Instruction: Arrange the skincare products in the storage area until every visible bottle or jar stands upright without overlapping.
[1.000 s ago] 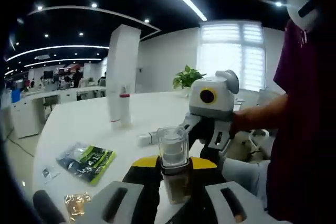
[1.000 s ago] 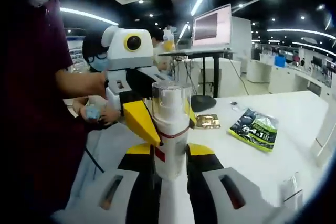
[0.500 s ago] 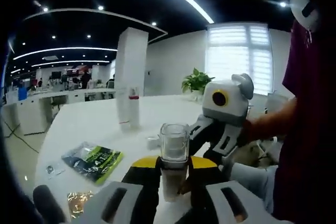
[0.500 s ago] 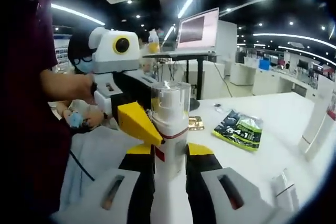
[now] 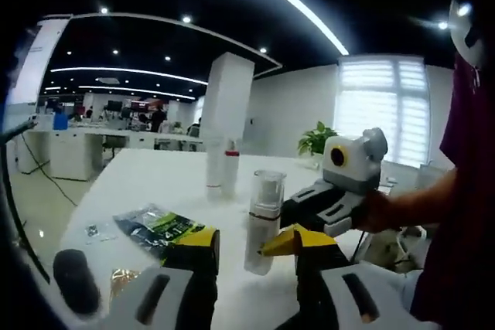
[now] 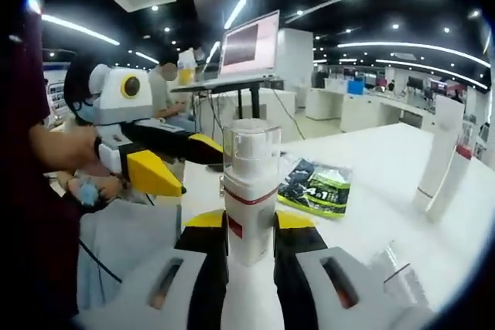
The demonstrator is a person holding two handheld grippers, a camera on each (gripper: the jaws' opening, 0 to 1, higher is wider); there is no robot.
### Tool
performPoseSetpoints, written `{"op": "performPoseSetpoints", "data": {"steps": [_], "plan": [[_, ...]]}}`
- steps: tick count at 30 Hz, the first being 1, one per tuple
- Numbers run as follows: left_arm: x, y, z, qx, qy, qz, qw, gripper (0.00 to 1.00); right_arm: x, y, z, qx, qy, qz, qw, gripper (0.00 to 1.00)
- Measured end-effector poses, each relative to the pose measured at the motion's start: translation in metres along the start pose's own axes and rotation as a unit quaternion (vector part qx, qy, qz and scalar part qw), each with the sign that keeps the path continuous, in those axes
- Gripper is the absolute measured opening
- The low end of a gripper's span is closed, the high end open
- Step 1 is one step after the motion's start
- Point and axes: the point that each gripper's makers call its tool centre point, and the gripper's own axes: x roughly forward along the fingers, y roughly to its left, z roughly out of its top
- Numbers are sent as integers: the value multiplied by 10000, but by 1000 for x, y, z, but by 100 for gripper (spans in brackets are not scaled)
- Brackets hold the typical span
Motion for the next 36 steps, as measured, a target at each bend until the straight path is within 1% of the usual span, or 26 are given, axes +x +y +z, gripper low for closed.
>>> {"op": "performPoseSetpoints", "data": {"steps": [2, 4, 6, 7, 9, 12, 15, 18, 25, 26, 28, 29, 31, 32, 33, 35, 36], "plan": [[0, 1, -1, -82, -30, 29, 10000, 41, -1, -5, 2, -10, -32, -72, 10000, 19], [0, 1, -2, -115, -78, 38, 9999, 45, -1, -12, 4, -4, -52, -129, 9999, 19], [-1, 2, 0, -47, -213, 111, 9997, 50, -1, -19, 5, -59, -61, -188, 9998, 19], [-1, 1, 0, -45, -218, 116, 9997, 51, -1, -21, 5, -56, -67, -210, 9997, 19], [0, 2, 0, -64, -223, 139, 9996, 54, -2, -37, 8, -31, -103, -326, 9994, 20], [-1, 4, 0, -82, -294, 201, 9993, 58, -2, -52, 10, -22, -125, -460, 9989, 20], [-1, 4, 0, -97, -317, 180, 9993, 61, -2, -67, 12, 21, -162, -562, 9983, 20], [0, 2, -2, 4, -296, 200, 9994, 65, -2, -86, 16, 10, -188, -734, 9971, 20], [1, 0, -7, 8, -240, 190, 9995, 67, -3, -125, 19, 192, -261, -1035, 9941, 20], [0, -1, -8, 13, -222, 184, 9996, 67, -3, -127, 19, 194, -263, -1067, 9938, 20], [0, -1, -9, 13, -205, 177, 9996, 67, -2, -146, 17, 172, -189, -1261, 9917, 20], [-1, -1, -10, 10, -197, 181, 9996, 67, -2, -152, 15, 138, -137, -1337, 9908, 20], [-2, -1, -11, 6, -177, 190, 9997, 67, -2, -163, 16, 187, -175, -1393, 9899, 20], [-2, -1, -12, 8, -177, 195, 9997, 67, -2, -168, 18, 268, -248, -1441, 9889, 20], [-3, -1, -12, -1, -182, 200, 9996, 67, 0, -173, 18, 326, -256, -1425, 9889, 20], [-4, 0, -12, -18, -190, 226, 9996, 67, 3, -179, 17, 289, -225, -1448, 9888, 20], [-4, 0, -12, -23, -191, 230, 9996, 67, 5, -184, 15, 269, -156, -1475, 9886, 20]]}}
